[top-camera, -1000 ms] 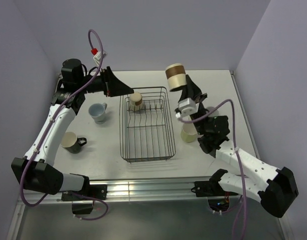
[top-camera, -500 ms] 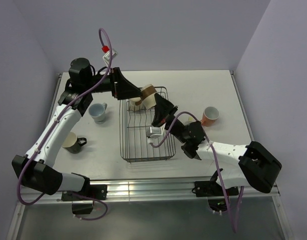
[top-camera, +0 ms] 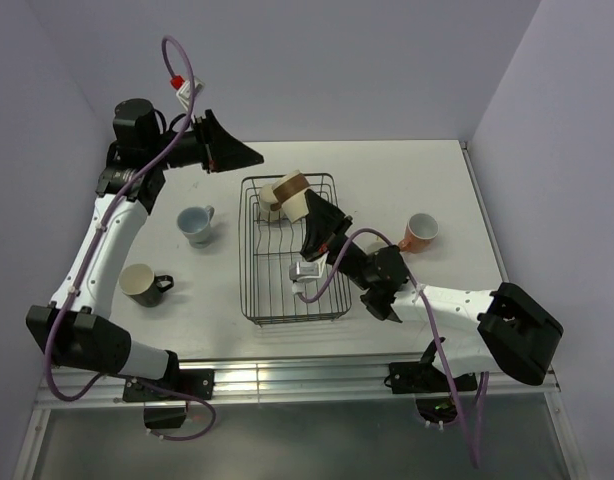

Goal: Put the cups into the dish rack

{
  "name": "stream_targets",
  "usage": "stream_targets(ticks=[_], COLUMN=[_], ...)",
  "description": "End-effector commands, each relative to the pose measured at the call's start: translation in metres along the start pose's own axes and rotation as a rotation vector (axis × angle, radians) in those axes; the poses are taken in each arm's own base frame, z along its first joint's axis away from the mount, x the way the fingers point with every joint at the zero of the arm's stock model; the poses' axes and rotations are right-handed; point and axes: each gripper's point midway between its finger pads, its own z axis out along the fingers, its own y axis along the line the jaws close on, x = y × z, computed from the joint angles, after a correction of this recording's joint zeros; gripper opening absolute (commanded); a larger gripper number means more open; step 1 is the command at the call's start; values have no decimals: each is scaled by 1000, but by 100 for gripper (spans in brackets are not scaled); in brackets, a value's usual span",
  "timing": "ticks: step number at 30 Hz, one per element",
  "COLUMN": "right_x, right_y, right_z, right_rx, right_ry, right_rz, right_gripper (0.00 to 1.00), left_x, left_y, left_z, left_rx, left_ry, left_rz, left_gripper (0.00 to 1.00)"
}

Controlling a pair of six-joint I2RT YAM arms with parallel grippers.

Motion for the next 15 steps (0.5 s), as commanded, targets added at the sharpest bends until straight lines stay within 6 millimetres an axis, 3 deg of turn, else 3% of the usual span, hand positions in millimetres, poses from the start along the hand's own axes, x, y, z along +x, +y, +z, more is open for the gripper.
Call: stream_targets(ticks=[1,15], right_x=[-18,-34], right_y=[-142,-140], right_z=[-32,-23], right_rx=[554,553], right_ry=[-58,-120], right_rz=[-28,-23], right_gripper=[0,0], left_x=[11,48], left_y=[5,-11], left_z=[1,16], left_rx=[13,142], left_ry=[72,216], left_rz=[-53,-152], left_gripper=[99,93])
